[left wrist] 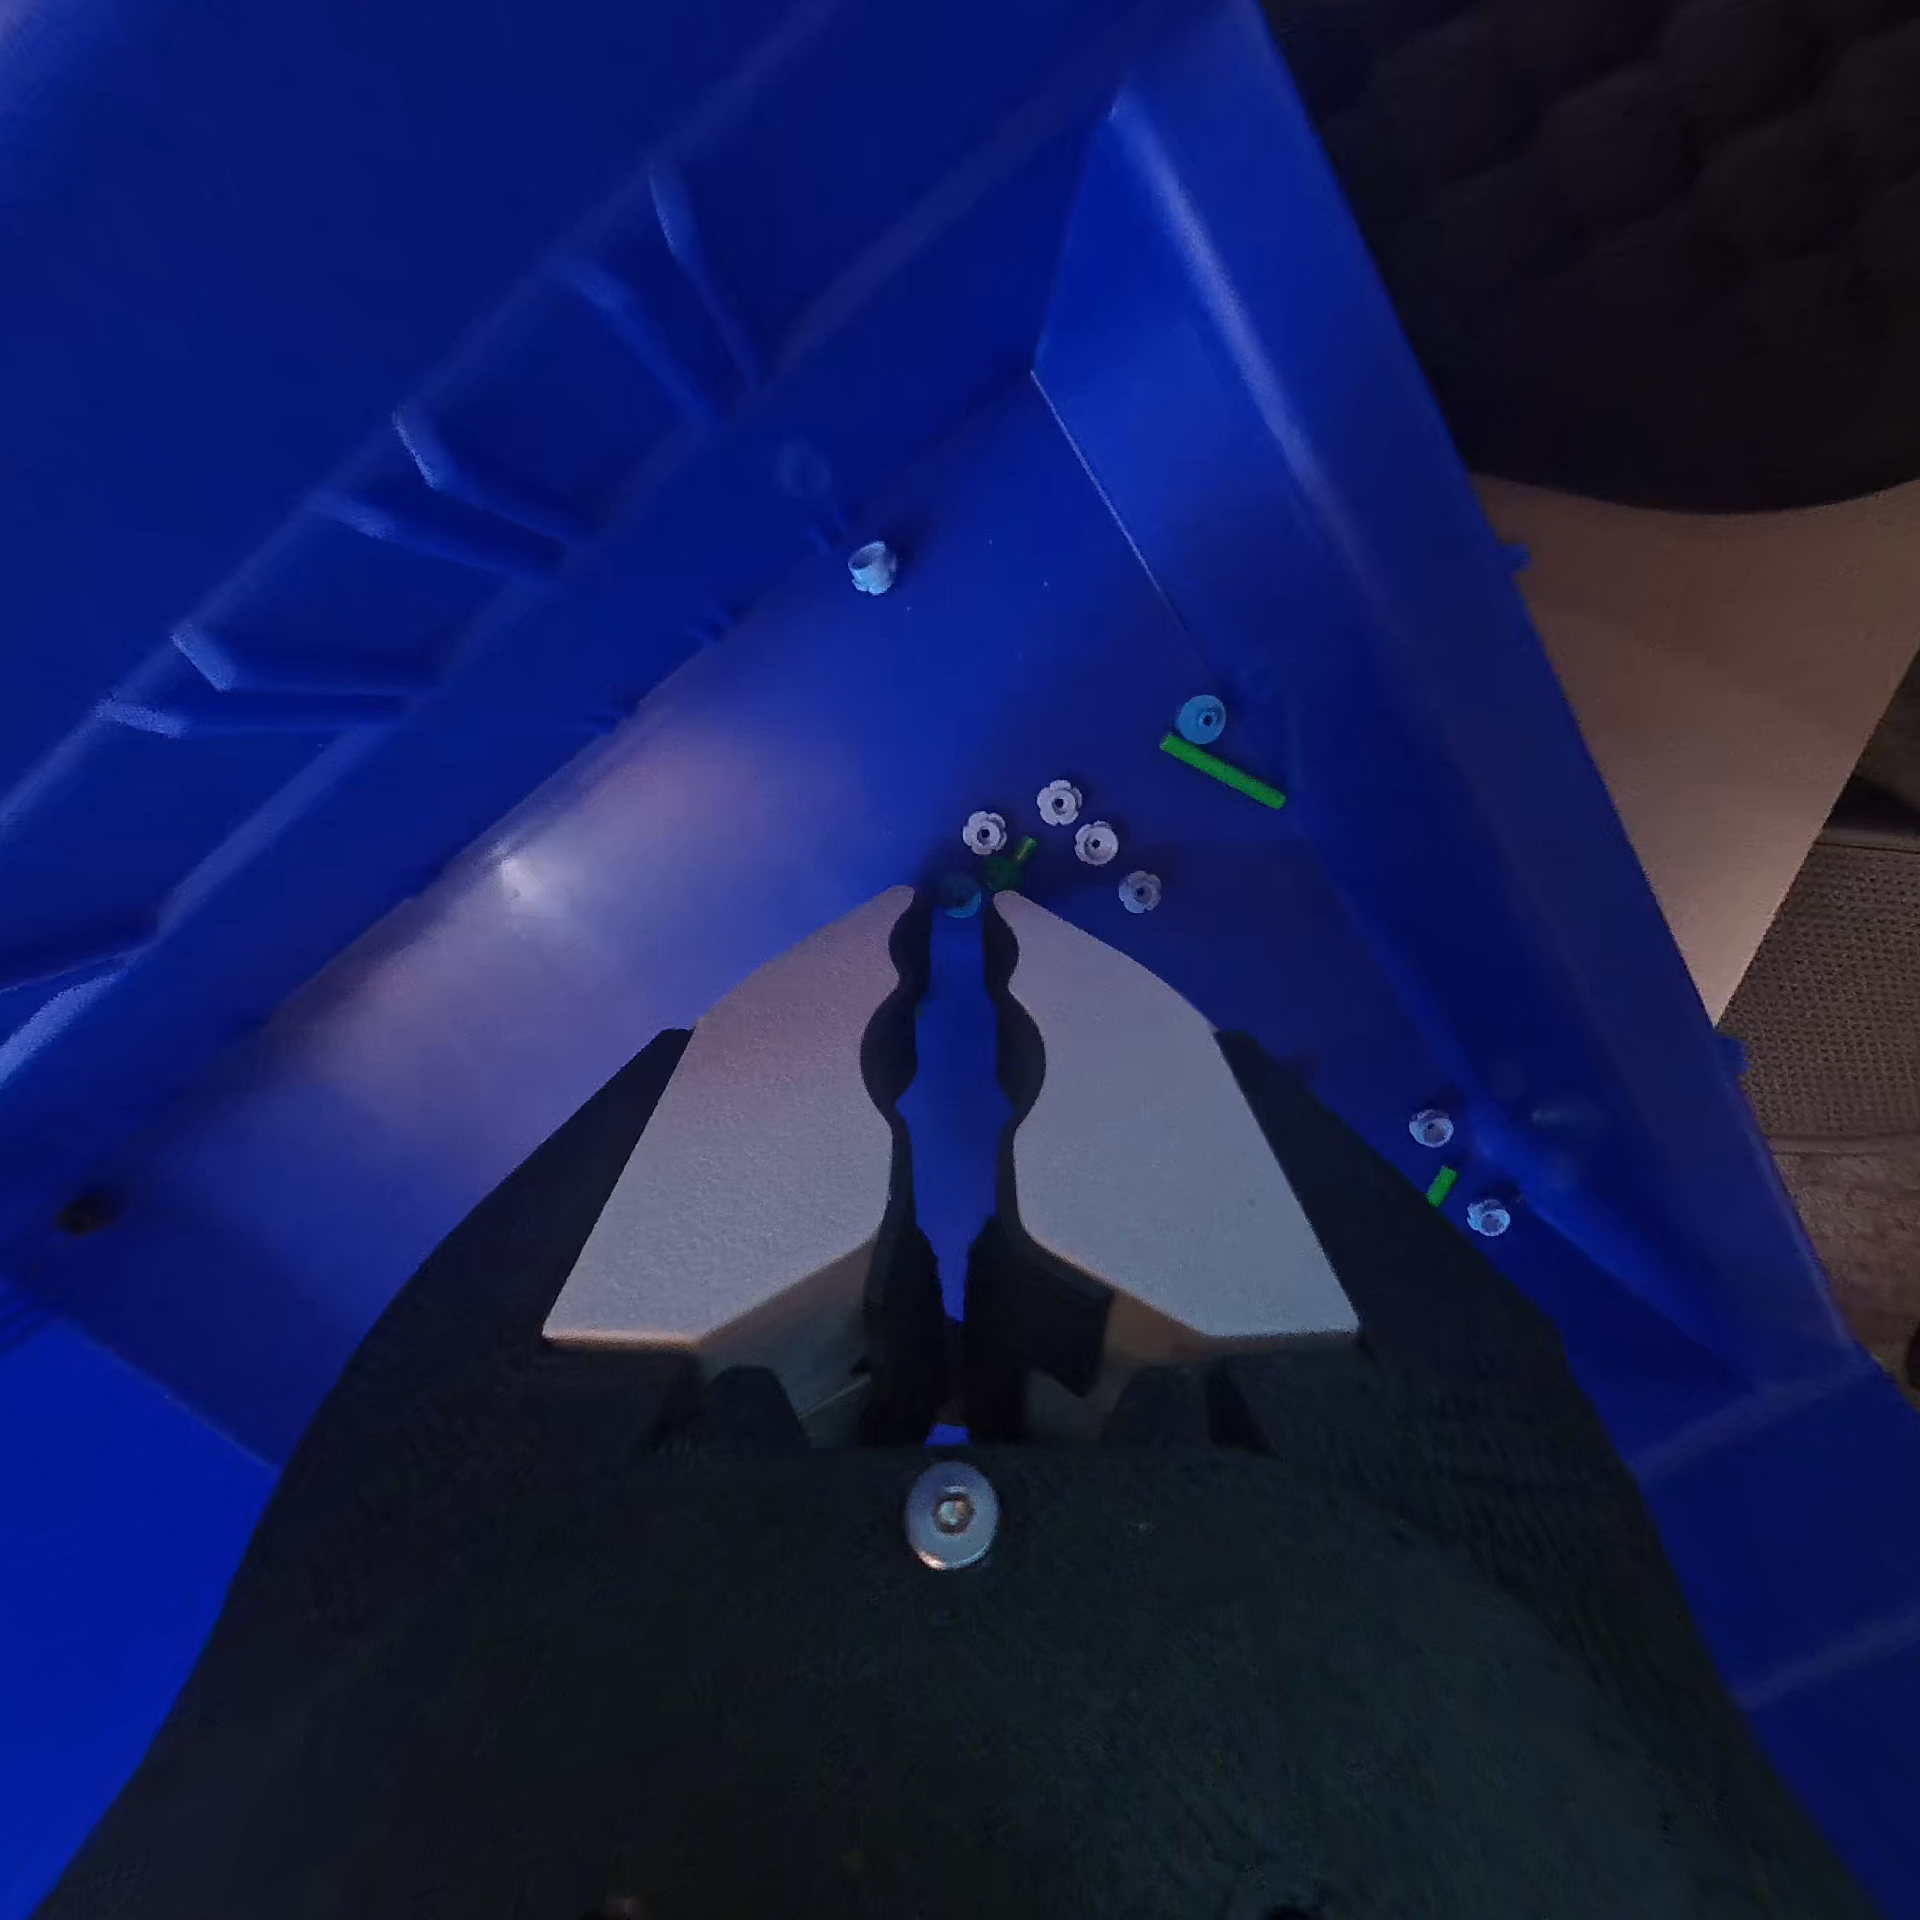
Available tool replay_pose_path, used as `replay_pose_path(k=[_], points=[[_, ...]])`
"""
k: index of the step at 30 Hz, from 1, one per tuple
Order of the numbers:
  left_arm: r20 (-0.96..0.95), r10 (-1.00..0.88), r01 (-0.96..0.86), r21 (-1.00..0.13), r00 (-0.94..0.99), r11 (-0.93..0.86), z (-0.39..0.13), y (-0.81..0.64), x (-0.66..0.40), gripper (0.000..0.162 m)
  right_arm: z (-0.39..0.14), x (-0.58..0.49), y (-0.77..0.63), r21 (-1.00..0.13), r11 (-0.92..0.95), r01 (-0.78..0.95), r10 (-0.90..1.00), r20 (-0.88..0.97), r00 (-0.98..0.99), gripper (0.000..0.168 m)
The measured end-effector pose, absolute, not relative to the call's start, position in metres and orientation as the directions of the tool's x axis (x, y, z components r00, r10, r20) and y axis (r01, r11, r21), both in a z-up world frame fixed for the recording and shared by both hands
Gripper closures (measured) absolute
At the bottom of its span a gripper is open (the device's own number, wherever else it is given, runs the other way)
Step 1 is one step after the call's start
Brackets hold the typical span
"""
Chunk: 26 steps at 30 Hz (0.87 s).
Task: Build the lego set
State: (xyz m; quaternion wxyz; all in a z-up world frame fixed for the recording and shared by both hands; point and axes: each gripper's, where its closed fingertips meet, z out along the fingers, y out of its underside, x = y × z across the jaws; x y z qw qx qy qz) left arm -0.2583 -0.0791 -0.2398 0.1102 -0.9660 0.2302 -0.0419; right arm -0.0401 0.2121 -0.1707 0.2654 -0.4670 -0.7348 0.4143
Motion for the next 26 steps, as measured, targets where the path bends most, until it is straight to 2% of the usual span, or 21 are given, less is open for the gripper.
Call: replay_pose_path(k=[8,14,16,18,20,22,24,26], points=[[0.035,-0.476,-0.452,-0.259,0.879,-0.853,-0.240,-0.073,-0.254,0.153,-0.174,-0.039,0.209,-0.853,0.217,0.475,0.904,-0.008,-0.428,0.131],[0.030,-0.404,-0.380,-0.283,0.914,-0.881,-0.235,-0.072,-0.260,0.154,-0.173,-0.043,0.206,-0.857,0.215,0.467,0.897,-0.015,-0.441,0.131],[0.005,-0.330,-0.308,-0.349,0.944,-0.885,-0.222,-0.064,-0.265,0.154,-0.170,-0.045,0.204,-0.868,0.208,0.452,0.894,-0.019,-0.447,0.131],[-0.007,-0.205,-0.183,-0.487,0.979,-0.854,-0.198,-0.048,-0.270,0.154,-0.163,-0.051,0.199,-0.887,0.187,0.421,0.890,-0.028,-0.455,0.132],[0.081,-0.070,0.003,-0.674,0.994,-0.738,-0.164,-0.028,-0.266,0.154,-0.150,-0.060,0.189,-0.918,0.155,0.365,0.878,-0.042,-0.476,0.134],[0.278,0.002,0.242,-0.831,0.961,-0.500,-0.121,-0.006,-0.253,0.154,-0.134,-0.073,0.175,-0.951,0.122,0.284,0.863,-0.040,-0.504,0.136],[0.510,-0.065,0.484,-0.843,0.857,-0.233,-0.078,0.008,-0.234,0.155,-0.115,-0.089,0.158,-0.979,0.090,0.185,0.839,-0.025,-0.544,0.138],[0.663,-0.201,0.667,-0.743,0.721,-0.058,-0.049,0.015,-0.215,0.155,-0.091,-0.106,0.136,-0.997,0.045,0.067,0.807,-0.003,-0.591,0.142]])
